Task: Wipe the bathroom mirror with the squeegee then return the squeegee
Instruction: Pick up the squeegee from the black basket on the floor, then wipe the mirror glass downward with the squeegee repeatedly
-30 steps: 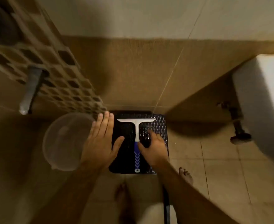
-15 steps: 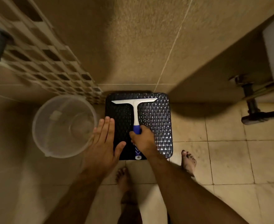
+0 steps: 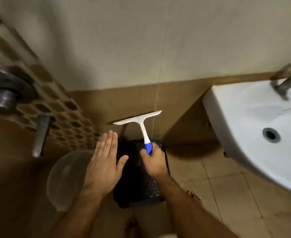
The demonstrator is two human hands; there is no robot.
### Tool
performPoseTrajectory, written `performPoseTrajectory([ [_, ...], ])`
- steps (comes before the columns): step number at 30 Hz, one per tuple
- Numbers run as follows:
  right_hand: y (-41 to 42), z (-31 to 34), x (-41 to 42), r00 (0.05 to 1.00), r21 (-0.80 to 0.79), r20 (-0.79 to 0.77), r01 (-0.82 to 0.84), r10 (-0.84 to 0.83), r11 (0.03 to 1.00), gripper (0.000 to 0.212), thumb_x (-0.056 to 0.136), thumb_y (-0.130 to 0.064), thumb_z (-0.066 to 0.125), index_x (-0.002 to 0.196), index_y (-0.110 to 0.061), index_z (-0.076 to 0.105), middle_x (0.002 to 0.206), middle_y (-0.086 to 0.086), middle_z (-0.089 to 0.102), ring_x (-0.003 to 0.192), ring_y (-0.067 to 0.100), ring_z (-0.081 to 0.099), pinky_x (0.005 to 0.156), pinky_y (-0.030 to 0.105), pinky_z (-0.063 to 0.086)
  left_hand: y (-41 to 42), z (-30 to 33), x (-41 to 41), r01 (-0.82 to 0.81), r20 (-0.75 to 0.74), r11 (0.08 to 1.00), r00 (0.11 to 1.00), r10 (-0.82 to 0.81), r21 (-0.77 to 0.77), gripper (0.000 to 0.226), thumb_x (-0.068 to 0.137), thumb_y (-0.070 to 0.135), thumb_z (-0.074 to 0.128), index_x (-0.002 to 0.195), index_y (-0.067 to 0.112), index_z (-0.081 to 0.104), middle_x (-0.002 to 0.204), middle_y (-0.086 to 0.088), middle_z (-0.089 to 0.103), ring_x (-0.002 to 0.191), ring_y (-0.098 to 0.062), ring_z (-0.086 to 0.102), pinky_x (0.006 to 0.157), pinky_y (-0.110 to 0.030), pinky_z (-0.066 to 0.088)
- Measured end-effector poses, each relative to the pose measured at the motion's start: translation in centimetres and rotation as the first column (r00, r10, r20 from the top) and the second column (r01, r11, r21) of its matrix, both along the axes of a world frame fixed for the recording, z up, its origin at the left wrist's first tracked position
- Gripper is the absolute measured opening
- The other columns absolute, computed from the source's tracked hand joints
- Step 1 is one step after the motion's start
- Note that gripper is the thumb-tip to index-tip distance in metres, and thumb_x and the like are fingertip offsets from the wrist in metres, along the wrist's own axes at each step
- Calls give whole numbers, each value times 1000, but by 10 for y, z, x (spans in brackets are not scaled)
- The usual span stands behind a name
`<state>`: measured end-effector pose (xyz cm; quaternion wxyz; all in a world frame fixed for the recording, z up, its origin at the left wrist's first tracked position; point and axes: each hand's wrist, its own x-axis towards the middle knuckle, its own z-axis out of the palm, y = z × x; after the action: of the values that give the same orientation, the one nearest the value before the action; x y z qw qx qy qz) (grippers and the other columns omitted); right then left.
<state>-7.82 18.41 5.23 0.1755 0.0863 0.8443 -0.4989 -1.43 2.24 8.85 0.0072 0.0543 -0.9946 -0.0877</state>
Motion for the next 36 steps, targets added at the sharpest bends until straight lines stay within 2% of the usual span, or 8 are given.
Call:
performPoseTrajectory([
  [4, 5, 82, -17, 989, -54, -140, 38, -45, 998, 21, 80, -34, 57, 76, -16, 47, 66, 5, 58, 55, 19, 50, 59, 38, 47, -6, 70, -25, 48, -132, 998, 990, -53, -42, 76, 96, 59, 10, 155, 11, 9, 162, -4, 4, 150, -16, -1, 120, -34, 4],
  [8, 10, 159, -38, 946, -136, -304, 73, -112, 988, 21, 81, -27, 57, 72, -15, 43, 62, 1, 49, 51, 12, 40, 50, 23, 38, -14, 136, -59, 89, -262, 993, 959, -105, -72, 74, 98, 55, 17, 153, 5, 17, 161, -7, 13, 150, -19, 7, 120, -36, 9],
  [13, 18, 248, -59, 859, -180, -485, 88, -166, 980, 19, 83, -26, 57, 72, -18, 45, 61, -1, 48, 51, 11, 40, 49, 20, 38, -9, 222, -99, 152, -431, 983, 884, -181, -101, 74, 98, 55, 15, 154, 7, 12, 162, -6, 7, 150, -17, 2, 121, -33, 2],
  [17, 24, 321, -68, 750, -258, -624, 69, -220, 964, 19, 85, -22, 58, 72, -18, 44, 61, -3, 44, 51, 7, 37, 52, 24, 39, 2, 288, -125, 210, -553, 967, 792, -256, -146, 73, 98, 54, 20, 155, 9, 11, 163, -5, 4, 150, -17, 2, 120, -32, 2],
  [21, 36, 403, -74, 553, -363, -764, 60, -334, 930, 24, 85, -14, 60, 69, -9, 44, 57, -4, 39, 49, 7, 34, 47, 19, 32, 19, 352, -148, 264, -656, 944, 680, -328, -199, 72, 99, 57, 13, 154, 10, 13, 162, -5, 7, 150, -18, 4, 120, -34, 5],
  [26, 78, 496, -83, 384, -470, -808, 40, -448, 882, 25, 78, -30, 57, 70, -10, 44, 60, 21, 43, 53, 23, 39, 48, 42, 41, 59, 438, -164, 340, -767, 899, 485, -421, -278, 68, 100, 49, 23, 154, 9, 15, 162, -6, 12, 150, -20, 9, 119, -41, 18],
  [30, 133, 554, -90, 346, -533, -802, -46, -487, 845, 22, 77, -35, 59, 62, -25, 45, 57, 5, 39, 53, 20, 35, 51, 34, 34, 107, 509, -174, 369, -819, 860, 324, -474, -351, 67, 100, 45, 28, 153, 8, 18, 161, -7, 13, 149, -20, 10, 121, -40, 15],
  [36, 221, 628, -101, 346, -588, -786, -157, -513, 794, 20, 89, -25, 56, 74, -20, 44, 54, 0, 39, 41, 13, 32, 43, 26, 30, 195, 602, -188, 376, -854, 844, 206, -478, -382, 65, 101, 45, 21, 155, 14, 4, 163, -2, 1, 150, -14, -3, 122, -35, 8],
])
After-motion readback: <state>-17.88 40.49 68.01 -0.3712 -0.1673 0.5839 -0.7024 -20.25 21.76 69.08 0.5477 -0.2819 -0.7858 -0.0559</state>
